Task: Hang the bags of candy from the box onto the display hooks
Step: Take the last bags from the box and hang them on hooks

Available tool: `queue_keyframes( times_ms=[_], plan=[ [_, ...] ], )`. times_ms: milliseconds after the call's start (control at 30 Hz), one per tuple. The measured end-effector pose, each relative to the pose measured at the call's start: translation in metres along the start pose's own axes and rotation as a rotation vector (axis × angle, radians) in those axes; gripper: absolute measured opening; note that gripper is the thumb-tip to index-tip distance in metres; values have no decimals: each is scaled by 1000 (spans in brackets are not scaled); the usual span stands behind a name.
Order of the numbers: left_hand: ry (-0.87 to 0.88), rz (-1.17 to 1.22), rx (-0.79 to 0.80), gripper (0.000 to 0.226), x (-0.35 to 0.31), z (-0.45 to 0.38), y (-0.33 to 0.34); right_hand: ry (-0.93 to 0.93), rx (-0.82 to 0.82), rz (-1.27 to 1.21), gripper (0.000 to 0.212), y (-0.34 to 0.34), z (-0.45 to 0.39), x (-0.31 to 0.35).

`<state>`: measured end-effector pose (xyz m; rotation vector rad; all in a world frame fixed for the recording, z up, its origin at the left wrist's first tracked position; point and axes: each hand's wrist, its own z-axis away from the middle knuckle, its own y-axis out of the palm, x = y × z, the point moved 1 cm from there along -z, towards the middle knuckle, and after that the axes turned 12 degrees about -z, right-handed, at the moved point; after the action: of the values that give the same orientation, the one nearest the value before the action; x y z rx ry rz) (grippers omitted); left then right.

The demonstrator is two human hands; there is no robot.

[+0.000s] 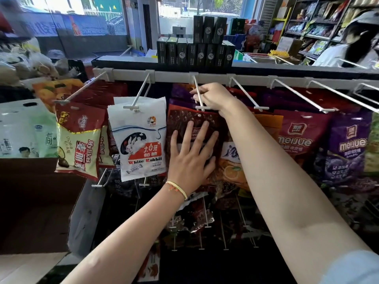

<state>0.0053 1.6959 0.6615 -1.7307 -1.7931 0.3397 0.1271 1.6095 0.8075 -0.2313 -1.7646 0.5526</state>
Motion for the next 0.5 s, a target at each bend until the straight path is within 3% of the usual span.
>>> queue_keyframes(
  times_ms=[167, 300, 433, 500],
  plan=[
    [-7, 1, 10, 60, -1, 0, 0, 57, 78, 45, 13, -12, 5, 7],
    [-16, 4, 15, 60, -3, 0, 1, 52, 136, 73, 20, -15, 12, 13],
    [-8, 9, 24, 60, 0, 1, 2, 12, -132, 45, 39, -4, 4, 11],
    [2, 4, 25, 61, 1, 2, 1, -6, -206, 123, 39, 1, -4, 7]
  ],
)
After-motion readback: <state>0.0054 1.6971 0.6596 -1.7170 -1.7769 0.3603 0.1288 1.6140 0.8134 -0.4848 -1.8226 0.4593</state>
